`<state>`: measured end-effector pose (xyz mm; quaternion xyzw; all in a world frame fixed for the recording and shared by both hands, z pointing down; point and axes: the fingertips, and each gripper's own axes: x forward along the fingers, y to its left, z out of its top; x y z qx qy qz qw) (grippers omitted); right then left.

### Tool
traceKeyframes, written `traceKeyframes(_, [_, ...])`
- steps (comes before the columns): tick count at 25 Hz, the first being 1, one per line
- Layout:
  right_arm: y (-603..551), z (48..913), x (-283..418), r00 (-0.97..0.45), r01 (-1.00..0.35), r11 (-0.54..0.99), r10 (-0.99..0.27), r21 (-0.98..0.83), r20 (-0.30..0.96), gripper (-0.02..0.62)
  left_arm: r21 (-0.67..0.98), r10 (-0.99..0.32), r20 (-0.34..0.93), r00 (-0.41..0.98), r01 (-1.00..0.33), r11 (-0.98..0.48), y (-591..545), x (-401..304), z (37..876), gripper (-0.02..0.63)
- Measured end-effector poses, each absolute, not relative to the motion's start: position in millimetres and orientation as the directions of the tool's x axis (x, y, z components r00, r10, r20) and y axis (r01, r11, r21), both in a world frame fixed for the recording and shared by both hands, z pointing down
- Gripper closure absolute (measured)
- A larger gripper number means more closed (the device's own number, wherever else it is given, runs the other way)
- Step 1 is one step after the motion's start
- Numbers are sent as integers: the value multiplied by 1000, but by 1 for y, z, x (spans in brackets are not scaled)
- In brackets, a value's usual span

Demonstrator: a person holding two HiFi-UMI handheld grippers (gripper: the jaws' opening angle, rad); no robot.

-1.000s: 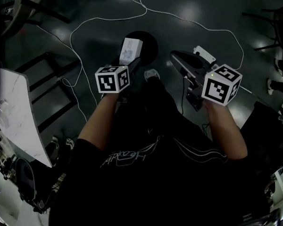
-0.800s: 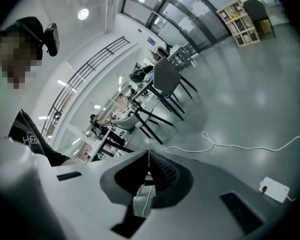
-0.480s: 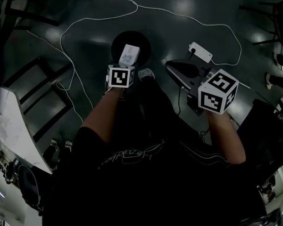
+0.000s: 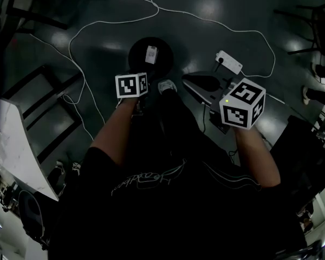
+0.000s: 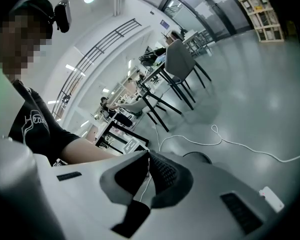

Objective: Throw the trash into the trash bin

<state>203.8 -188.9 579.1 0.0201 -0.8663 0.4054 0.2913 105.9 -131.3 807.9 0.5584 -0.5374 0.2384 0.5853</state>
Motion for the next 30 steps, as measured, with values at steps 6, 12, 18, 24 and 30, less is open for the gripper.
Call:
traceKeyframes(6, [-192,567,191,-825,-250,687,218,-683,521,562,457,-344,869,357,-845,277,-98,102,790,278])
traceKeyframes(12, [-190,547,173,-827,-220,712,226,-666,515,561,602,-519,743,423,-761,242,-103,102,724,302])
traceKeyframes(18, [-188,497,150,-843,-147,761,239,-632,483,561,635,-698,623,353,-750,187,-110,70,626,396])
traceKeyframes(24, [-184,420,127,-890,-54,816,222,-576,399,562,640,-836,494,239,-750,164,-100,42,512,522])
traceKeyframes(30, [-170,335,97,-910,117,859,294,-498,293,562,526,-943,321,88,-844,101,-93,25,374,584])
